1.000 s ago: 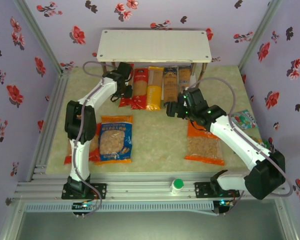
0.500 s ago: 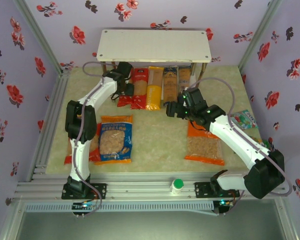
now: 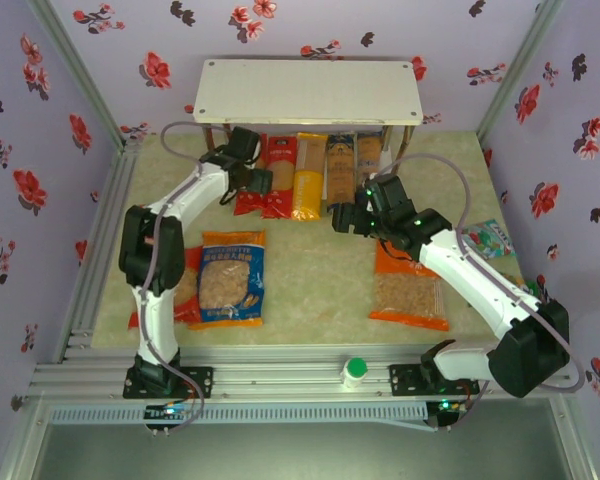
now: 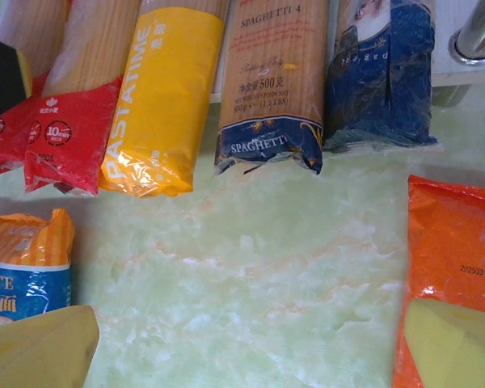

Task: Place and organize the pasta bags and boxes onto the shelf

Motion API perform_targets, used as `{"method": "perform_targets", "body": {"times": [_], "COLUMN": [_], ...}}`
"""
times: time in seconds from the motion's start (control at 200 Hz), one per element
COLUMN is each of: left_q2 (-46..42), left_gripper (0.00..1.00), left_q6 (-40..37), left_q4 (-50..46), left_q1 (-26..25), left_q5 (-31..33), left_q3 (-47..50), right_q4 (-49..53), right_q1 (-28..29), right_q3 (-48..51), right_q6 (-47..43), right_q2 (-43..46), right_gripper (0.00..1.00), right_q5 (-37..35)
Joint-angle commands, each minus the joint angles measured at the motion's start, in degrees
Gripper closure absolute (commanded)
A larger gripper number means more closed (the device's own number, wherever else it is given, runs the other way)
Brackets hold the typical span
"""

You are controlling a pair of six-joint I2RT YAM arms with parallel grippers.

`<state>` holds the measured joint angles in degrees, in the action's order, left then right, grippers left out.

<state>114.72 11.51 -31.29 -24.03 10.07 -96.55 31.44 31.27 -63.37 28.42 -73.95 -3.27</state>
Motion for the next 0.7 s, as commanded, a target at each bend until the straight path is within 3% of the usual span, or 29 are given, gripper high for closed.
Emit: {"method": "perform_targets", "body": {"times": [0.0,0.215,0.47,0.535,0.695], "left_q2": [-8.1,-19.8,-33.2,-38.0,-49.4], "left_gripper": [0.14,0.18,0.22,0.23,0.24], "left_q6": [-2.1,-2.2,2.1,3.5,6.5], "left_q4": [7.7,10.0,6.5,6.7,4.1], "left_q1": [-0.3,-5.4,-7.1,-7.4,-7.0], "left_q5": [-0.6,0.0,-2.0,-1.2,1.5], "left_q3": [4.1,13.4,25.8,30.7,37.8], "right_q4": [1.1,1.3,7.7,7.4,1.0], "right_q1": [-0.2,-1.1,-1.9,-1.8,1.9], "right_q3": [-1.9,-2.0,-2.5,-1.5,2.8], "right_q6": [-1.5,-1.9,-3.8,-3.8,-1.6], "right_q2": [0.1,0.7,1.5,1.9,0.9], "right_gripper": [0.02,0.02,0.04,0.06,0.13], "right_q5": [-1.4,-3.3,-5.3,-1.2,16.6]}}
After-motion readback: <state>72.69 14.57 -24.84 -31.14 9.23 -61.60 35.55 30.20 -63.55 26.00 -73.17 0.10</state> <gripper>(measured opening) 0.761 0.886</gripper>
